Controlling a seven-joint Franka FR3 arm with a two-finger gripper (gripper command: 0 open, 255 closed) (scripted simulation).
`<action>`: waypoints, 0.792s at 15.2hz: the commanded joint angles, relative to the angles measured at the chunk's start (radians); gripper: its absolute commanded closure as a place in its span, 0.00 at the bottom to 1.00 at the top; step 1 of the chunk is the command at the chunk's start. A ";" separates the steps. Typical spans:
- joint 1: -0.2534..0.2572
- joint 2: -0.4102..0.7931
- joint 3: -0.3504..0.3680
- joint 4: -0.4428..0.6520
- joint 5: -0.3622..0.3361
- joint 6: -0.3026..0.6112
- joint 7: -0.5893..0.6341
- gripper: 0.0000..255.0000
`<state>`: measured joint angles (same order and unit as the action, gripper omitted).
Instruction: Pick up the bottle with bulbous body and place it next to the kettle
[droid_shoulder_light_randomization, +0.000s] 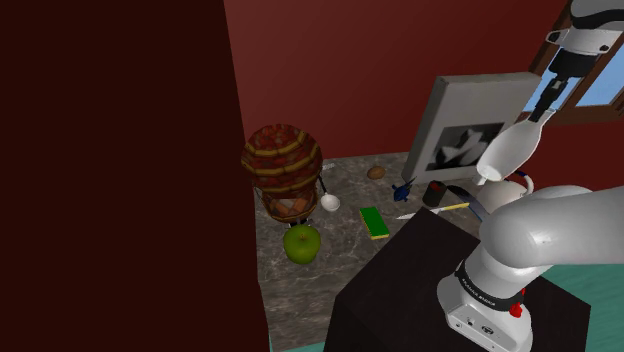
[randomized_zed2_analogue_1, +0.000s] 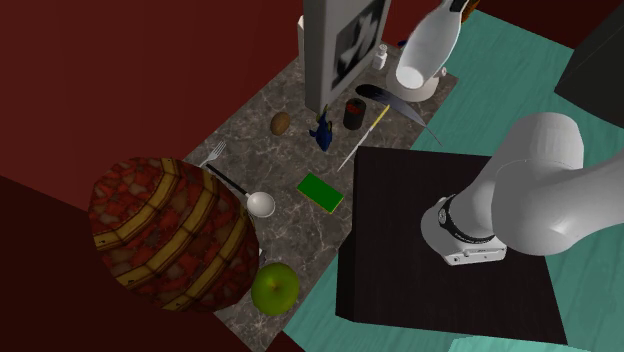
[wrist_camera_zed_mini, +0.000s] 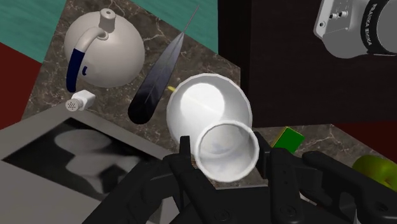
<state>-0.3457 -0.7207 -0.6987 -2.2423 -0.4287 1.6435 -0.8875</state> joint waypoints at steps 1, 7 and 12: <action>-0.004 -0.005 -0.008 -0.029 -0.008 0.025 0.003 1.00; -0.011 -0.008 -0.037 -0.105 -0.031 0.100 0.010 1.00; -0.015 -0.004 -0.066 -0.163 -0.051 0.165 0.014 1.00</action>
<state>-0.3588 -0.7239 -0.7587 -2.3920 -0.4751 1.7943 -0.8744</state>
